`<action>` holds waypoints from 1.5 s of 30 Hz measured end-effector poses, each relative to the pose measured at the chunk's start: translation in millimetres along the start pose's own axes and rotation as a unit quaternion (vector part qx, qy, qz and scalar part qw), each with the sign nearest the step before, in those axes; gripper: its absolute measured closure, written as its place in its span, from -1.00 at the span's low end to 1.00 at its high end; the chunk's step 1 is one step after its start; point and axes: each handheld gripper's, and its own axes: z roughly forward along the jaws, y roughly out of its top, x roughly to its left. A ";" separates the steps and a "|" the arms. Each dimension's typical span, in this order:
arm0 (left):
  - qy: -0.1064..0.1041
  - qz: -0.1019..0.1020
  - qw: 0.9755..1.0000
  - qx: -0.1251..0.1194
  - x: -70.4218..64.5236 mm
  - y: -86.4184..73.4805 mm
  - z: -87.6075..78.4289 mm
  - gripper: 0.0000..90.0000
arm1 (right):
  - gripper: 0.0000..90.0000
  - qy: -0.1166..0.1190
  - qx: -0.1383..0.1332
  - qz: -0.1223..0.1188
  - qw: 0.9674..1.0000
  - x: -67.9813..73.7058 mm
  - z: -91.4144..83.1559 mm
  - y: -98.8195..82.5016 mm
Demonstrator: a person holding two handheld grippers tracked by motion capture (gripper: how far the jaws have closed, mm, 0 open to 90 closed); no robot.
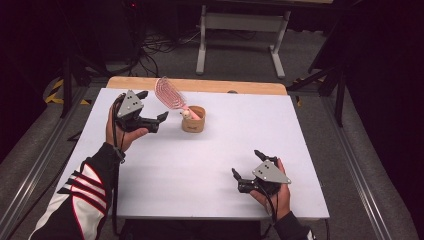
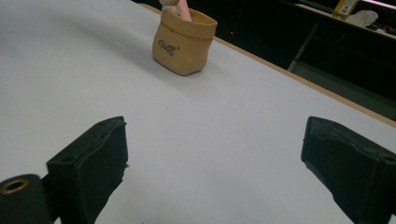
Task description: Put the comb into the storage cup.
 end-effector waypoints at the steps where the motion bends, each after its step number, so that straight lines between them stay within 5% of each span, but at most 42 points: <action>1: 0.000 0.002 1.000 0.000 -0.7 -0.5 -0.4 -0.85 | -0.83 0.000 -0.001 0.000 1.000 0.4 -0.1 0.5; 17: -0.005 0.020 1.000 -0.003 -19.1 -20.6 -9.3 -0.85 | -0.83 -0.004 -0.005 -0.004 1.000 2.4 -1.0 1.7; 32: -0.009 0.012 1.000 -0.008 -27.0 -48.1 -17.4 -0.84 | -0.83 -0.009 -0.002 -0.003 1.000 2.6 0.4 1.0; 45: -0.024 0.021 0.999 -0.018 -41.8 -50.7 -30.3 -0.84 | -0.83 -0.011 -0.004 -0.005 1.000 3.0 -0.5 1.0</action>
